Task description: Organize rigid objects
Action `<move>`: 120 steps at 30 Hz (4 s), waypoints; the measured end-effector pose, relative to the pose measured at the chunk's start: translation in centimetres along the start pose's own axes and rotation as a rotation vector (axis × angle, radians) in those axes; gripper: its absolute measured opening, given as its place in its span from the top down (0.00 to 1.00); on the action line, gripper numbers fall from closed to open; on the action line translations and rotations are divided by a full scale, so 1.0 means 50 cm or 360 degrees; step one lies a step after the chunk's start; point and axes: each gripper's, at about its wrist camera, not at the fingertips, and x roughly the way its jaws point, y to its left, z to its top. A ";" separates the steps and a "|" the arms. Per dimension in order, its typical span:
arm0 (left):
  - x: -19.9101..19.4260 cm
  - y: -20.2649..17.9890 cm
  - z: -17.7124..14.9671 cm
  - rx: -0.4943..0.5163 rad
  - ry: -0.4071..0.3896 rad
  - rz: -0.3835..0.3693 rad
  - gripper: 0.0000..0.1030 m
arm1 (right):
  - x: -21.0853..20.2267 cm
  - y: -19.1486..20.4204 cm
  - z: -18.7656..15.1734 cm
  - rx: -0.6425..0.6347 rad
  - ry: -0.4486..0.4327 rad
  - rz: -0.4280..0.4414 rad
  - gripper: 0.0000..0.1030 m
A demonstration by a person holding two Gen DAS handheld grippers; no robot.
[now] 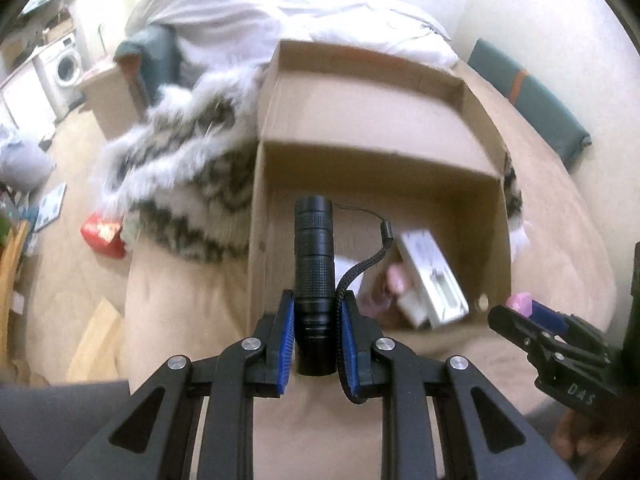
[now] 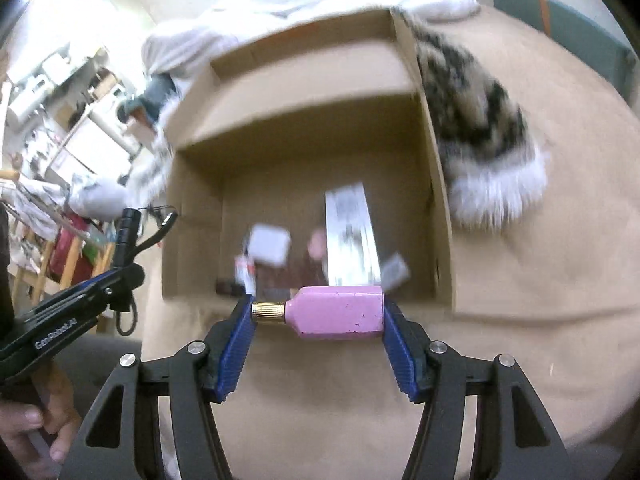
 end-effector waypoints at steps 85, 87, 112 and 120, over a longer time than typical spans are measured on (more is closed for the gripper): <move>-0.068 0.045 -0.122 0.0009 -0.0367 0.0032 0.00 | -0.068 0.060 -0.131 -0.0174 -0.0491 -0.0323 0.00; -0.073 0.045 -0.123 0.0016 -0.0376 0.0036 0.00 | -0.065 0.060 -0.131 -0.0169 -0.0480 -0.0323 0.00; -0.063 0.054 -0.133 -0.0004 -0.0335 0.0055 0.00 | -0.071 0.042 -0.128 -0.0068 -0.0467 -0.0275 0.00; -0.062 0.052 -0.136 0.0004 -0.0335 0.0055 0.00 | -0.072 0.041 -0.128 -0.0065 -0.0470 -0.0278 0.00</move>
